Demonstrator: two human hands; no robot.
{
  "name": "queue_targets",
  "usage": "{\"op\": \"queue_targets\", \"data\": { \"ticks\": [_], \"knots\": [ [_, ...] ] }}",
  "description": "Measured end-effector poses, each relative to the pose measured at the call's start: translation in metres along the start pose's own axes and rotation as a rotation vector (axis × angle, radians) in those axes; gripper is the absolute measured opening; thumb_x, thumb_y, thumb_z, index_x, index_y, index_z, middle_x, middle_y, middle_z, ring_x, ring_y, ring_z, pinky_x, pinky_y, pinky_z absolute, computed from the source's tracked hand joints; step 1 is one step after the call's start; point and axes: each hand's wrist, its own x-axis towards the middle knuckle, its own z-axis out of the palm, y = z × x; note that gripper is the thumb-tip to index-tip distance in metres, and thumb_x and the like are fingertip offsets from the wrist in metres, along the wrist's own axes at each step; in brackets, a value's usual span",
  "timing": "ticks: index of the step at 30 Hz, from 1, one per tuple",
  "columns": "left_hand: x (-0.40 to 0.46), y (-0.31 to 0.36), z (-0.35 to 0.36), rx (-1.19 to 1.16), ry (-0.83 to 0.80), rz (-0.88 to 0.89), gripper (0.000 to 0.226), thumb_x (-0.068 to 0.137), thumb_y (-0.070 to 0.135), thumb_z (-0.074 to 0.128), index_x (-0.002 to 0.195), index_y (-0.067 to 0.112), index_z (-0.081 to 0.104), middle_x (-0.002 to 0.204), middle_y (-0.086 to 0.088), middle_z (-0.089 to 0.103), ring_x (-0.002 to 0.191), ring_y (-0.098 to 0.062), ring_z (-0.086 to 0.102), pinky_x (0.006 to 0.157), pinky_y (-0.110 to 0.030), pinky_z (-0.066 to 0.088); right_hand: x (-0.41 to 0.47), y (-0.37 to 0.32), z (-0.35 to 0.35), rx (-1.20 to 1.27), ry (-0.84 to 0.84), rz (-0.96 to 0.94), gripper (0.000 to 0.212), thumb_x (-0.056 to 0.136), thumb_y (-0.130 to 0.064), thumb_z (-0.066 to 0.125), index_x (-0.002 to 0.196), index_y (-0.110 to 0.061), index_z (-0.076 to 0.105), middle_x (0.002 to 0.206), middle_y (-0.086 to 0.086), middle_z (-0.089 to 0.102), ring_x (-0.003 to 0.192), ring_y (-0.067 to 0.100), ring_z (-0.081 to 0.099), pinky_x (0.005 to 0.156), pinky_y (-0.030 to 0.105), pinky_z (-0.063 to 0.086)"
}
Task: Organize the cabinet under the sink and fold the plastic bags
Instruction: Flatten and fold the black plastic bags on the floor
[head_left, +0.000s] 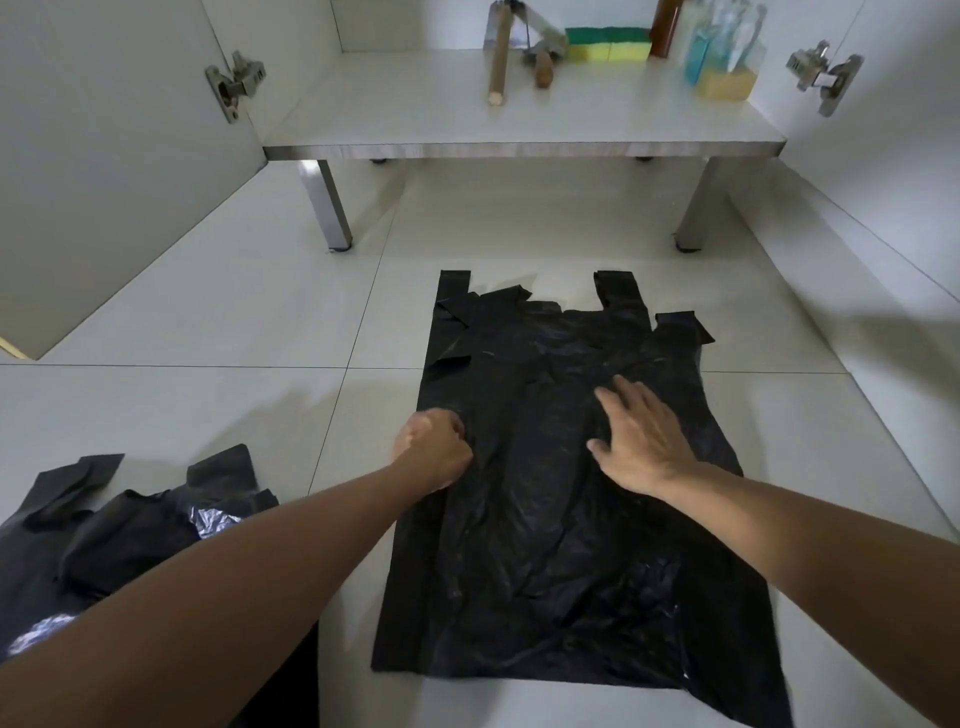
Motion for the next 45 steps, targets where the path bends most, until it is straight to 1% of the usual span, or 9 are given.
{"op": "queue_targets", "data": {
  "ticks": [7,11,16,20,30,34,36,42,45],
  "knots": [
    [0.079,-0.006,0.004,0.261,-0.084,0.275,0.043,0.082,0.005,0.046,0.122,0.010,0.063,0.130,-0.007,0.055,0.121,-0.031,0.049,0.104,-0.039,0.042,0.048,-0.015,0.034,0.040,-0.131,-0.048,0.065,0.101,-0.056,0.025,0.157,-0.032,0.003,0.165,0.001,-0.009,0.151,0.028,-0.009,0.122,0.051,0.000],
    [0.107,-0.007,0.013,0.345,-0.136,0.384,0.053,0.090,0.011,0.043,0.144,0.007,0.043,0.154,-0.005,0.034,0.138,-0.025,0.030,0.116,-0.038,0.026,0.047,-0.012,0.059,-0.021,-0.045,-0.048,0.076,0.085,-0.065,-0.010,0.155,-0.035,-0.008,0.164,-0.002,-0.013,0.151,0.026,-0.014,0.121,0.050,-0.008],
    [0.136,-0.015,0.013,0.417,-0.026,0.355,0.060,0.096,0.024,0.041,0.152,0.013,0.023,0.162,-0.006,0.014,0.145,-0.024,0.019,0.118,-0.036,0.016,0.048,-0.010,0.069,-0.034,0.042,-0.056,0.074,0.091,-0.063,-0.003,0.157,-0.031,0.007,0.165,0.001,-0.001,0.152,0.029,-0.001,0.121,0.054,0.002],
    [0.157,-0.021,0.010,0.336,0.071,0.267,0.066,0.096,0.027,0.040,0.153,0.013,0.012,0.163,-0.009,-0.001,0.142,-0.028,0.027,0.116,-0.038,0.022,0.047,-0.009,0.072,-0.045,0.049,-0.053,0.072,0.095,-0.062,0.001,0.156,-0.029,0.021,0.164,0.004,0.014,0.151,0.031,0.012,0.118,0.055,0.011],
    [0.203,0.012,0.016,-0.076,0.361,0.011,0.042,0.088,0.029,0.051,0.125,0.011,0.042,0.121,-0.009,0.054,0.118,-0.028,0.042,0.105,-0.042,0.031,0.045,-0.009,0.072,-0.053,0.082,-0.064,0.066,0.097,-0.058,0.022,0.153,-0.025,0.033,0.161,0.009,0.025,0.148,0.034,0.021,0.116,0.058,0.020],
    [0.229,0.036,-0.001,-0.396,0.315,-0.309,0.040,0.086,0.027,0.051,0.123,0.015,0.040,0.114,-0.007,0.057,0.115,-0.028,0.042,0.095,-0.037,0.032,0.046,-0.009,0.071,-0.050,0.086,-0.062,0.065,0.097,-0.058,0.024,0.152,-0.025,0.035,0.160,0.008,0.027,0.148,0.033,0.022,0.115,0.058,0.020],
    [0.242,0.042,-0.012,-0.641,0.233,-0.409,0.045,0.085,0.026,0.058,0.127,0.018,0.043,0.115,-0.007,0.054,0.107,-0.028,0.051,0.094,-0.041,0.045,0.045,-0.009,0.070,-0.044,0.083,-0.062,0.065,0.097,-0.059,0.022,0.152,-0.026,0.034,0.161,0.007,0.025,0.149,0.033,0.021,0.116,0.057,0.019],
    [0.262,0.048,-0.045,-1.150,0.049,-0.474,0.032,0.078,0.011,0.070,0.109,0.009,0.060,0.088,-0.010,0.063,0.074,-0.023,0.060,0.052,-0.031,0.051,0.045,-0.009,0.071,-0.025,0.082,-0.061,0.064,0.097,-0.060,0.025,0.153,-0.028,0.032,0.162,0.005,0.022,0.150,0.031,0.017,0.117,0.057,0.019],
    [0.270,0.044,-0.059,-1.285,0.022,-0.453,0.030,0.078,0.016,0.068,0.107,0.011,0.063,0.091,-0.007,0.064,0.082,-0.022,0.060,0.060,-0.032,0.051,0.045,-0.008,0.072,-0.019,0.093,-0.066,0.064,0.097,-0.060,0.025,0.152,-0.028,0.033,0.162,0.005,0.022,0.150,0.031,0.018,0.117,0.057,0.019]
  ]
}}
